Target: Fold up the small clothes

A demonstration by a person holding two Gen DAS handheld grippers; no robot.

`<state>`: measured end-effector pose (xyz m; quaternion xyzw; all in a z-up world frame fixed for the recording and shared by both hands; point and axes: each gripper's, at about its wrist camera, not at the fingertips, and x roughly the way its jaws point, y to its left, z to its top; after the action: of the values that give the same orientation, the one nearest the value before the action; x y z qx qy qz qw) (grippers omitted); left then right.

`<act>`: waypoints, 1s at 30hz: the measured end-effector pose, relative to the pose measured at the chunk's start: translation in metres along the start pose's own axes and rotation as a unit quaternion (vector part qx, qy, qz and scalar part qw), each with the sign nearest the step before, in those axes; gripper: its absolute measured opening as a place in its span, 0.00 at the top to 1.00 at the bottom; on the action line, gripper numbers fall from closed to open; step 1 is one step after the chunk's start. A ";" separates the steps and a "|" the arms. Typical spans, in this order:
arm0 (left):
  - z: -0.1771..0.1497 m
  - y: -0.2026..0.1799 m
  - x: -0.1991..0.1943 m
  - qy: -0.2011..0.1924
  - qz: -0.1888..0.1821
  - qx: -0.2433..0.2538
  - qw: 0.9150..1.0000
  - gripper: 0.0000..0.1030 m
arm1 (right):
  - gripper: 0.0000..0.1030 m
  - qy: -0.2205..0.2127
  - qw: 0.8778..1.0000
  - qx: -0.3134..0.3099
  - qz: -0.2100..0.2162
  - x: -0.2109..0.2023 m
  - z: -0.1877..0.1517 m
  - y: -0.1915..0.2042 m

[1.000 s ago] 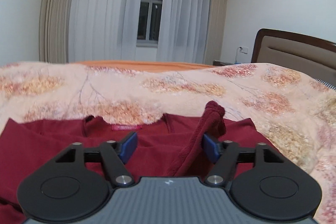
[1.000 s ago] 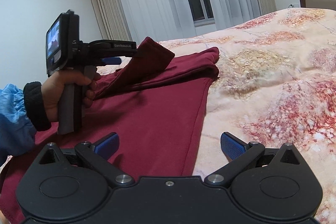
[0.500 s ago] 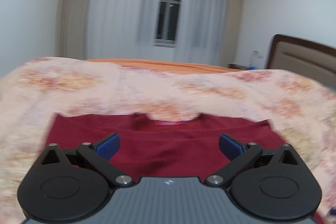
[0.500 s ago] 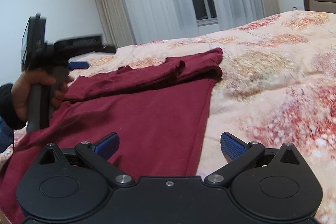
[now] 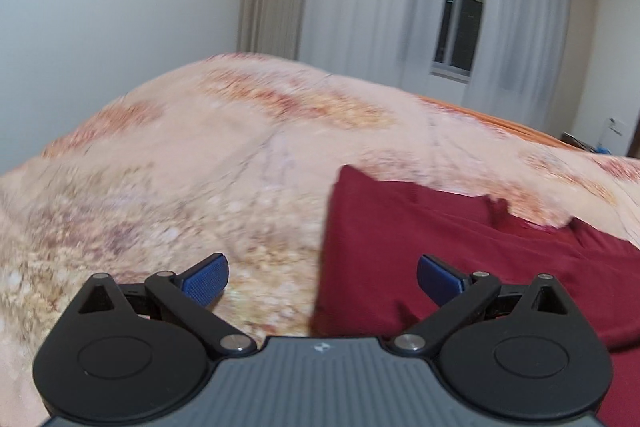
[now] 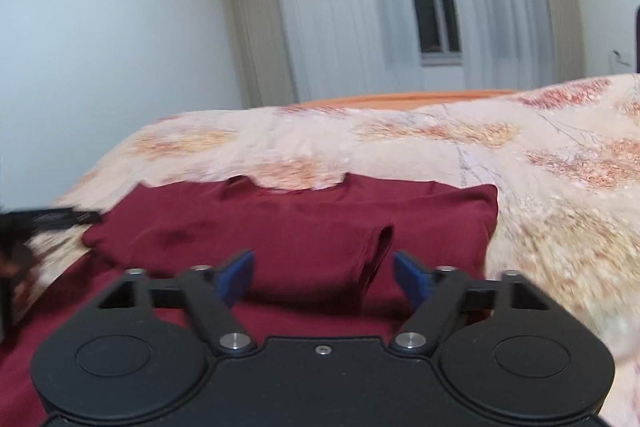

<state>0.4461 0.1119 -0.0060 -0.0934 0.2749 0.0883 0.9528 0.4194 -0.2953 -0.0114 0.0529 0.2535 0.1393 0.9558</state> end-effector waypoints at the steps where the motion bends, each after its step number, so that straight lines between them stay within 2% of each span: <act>1: 0.000 0.003 0.003 0.002 0.002 -0.004 1.000 0.01 | 0.41 0.009 1.000 -0.006 -0.010 0.011 0.003 0.001; 3: 0.001 0.006 0.009 0.008 0.006 -0.006 1.000 0.01 | 0.50 0.029 0.999 -0.003 -0.030 0.029 0.006 0.001; 4: 0.001 0.008 0.012 0.012 0.011 -0.006 1.000 0.01 | 0.66 0.036 0.999 -0.003 -0.030 0.036 0.005 0.001; 5: 0.000 0.008 0.014 0.016 0.017 -0.006 1.000 0.01 | 0.86 0.041 0.999 -0.009 -0.034 0.041 0.005 0.001; 6: -0.001 0.009 0.015 0.018 0.024 -0.005 1.000 0.01 | 0.92 0.042 0.998 -0.019 -0.044 0.044 0.004 0.002; 10: -0.002 0.009 0.021 0.017 0.049 0.003 0.999 0.03 | 0.93 0.003 0.995 -0.063 -0.077 0.047 0.005 0.006; 11: -0.001 0.009 0.021 0.017 0.049 0.003 0.999 0.02 | 0.96 0.001 0.994 -0.067 -0.084 0.049 0.004 0.005; 13: 0.001 0.008 0.018 0.007 0.048 0.001 0.999 0.01 | 0.95 0.012 0.994 -0.065 -0.086 0.054 0.002 0.002; 15: 0.004 0.007 0.013 -0.015 0.032 -0.006 0.999 0.01 | 0.85 0.013 0.992 -0.071 -0.101 0.055 -0.002 0.002; 17: 0.008 0.005 0.014 -0.028 0.016 -0.013 0.999 0.01 | 0.57 -0.007 0.991 -0.075 -0.110 0.048 -0.003 0.004; 20: 0.010 -0.002 0.027 -0.013 0.020 -0.005 1.000 0.01 | 0.33 -0.031 0.990 -0.088 -0.105 0.041 -0.002 0.011; 22: 0.007 -0.006 0.040 0.006 0.043 0.006 0.999 0.01 | 0.25 -0.029 0.990 -0.105 -0.090 0.042 -0.003 0.017; 24: 0.004 -0.007 0.048 0.022 0.064 0.013 0.998 0.01 | 0.24 -0.015 0.988 -0.122 -0.090 0.048 -0.006 0.020; 27: 0.002 -0.008 0.050 0.023 0.068 0.020 0.997 0.00 | 0.24 0.007 0.984 -0.124 -0.127 0.055 -0.011 0.015; 30: 0.003 0.000 0.049 0.024 0.069 0.009 0.997 0.00 | 0.24 0.010 0.982 -0.112 -0.152 0.052 -0.014 0.004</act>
<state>0.4884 0.1186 -0.0297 -0.0676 0.3045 0.1489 0.9384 0.4546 -0.2763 -0.0470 -0.0948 0.2511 0.0206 0.9631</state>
